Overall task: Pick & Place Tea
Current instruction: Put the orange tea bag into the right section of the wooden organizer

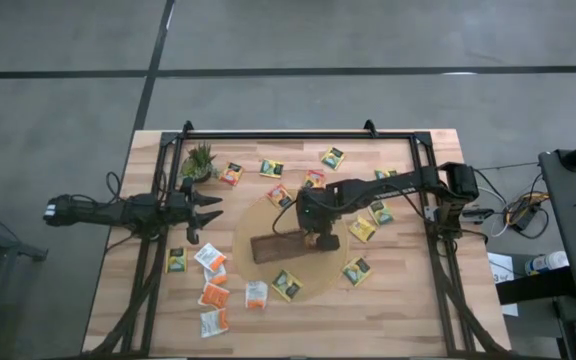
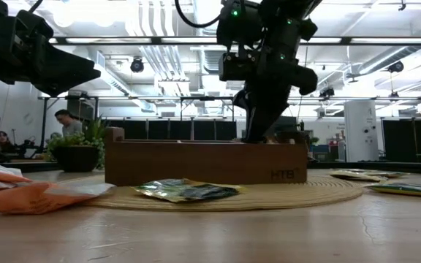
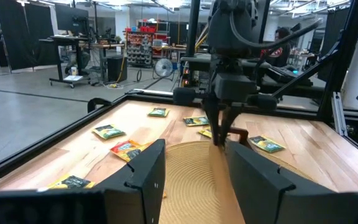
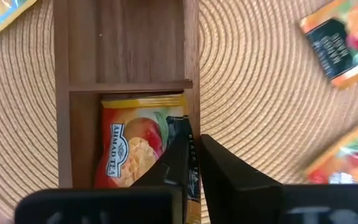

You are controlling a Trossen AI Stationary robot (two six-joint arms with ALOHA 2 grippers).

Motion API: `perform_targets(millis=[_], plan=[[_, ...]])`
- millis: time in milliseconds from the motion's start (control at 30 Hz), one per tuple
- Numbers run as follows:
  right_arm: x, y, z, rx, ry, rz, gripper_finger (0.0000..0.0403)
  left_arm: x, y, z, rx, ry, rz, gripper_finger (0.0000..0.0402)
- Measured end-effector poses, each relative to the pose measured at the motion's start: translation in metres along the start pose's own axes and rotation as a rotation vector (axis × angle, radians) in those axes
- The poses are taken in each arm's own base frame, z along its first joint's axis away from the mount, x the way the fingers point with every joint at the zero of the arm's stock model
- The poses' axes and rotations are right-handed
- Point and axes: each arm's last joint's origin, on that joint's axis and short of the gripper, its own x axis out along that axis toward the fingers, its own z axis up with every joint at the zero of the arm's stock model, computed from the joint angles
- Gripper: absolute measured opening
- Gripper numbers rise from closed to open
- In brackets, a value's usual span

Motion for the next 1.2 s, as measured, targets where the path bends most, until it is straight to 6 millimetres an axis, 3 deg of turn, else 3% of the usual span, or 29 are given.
perform_targets(millis=[367,967,1200], plan=[[-0.0017,0.0016,0.0011,0.031,0.005,-0.016,0.0023,0.0000,0.0000,0.0000,0.000,0.000,0.000,0.0165],[-0.0003,0.0018,0.0013,0.064,0.000,-0.006,0.0111,0.0000,0.0000,0.0000,0.000,0.000,0.000,0.0165],[-0.0003,0.0036,0.0009,0.025,0.006,-0.004,0.0080,0.0000,0.0000,0.0000,0.000,0.000,0.000,0.0165]])
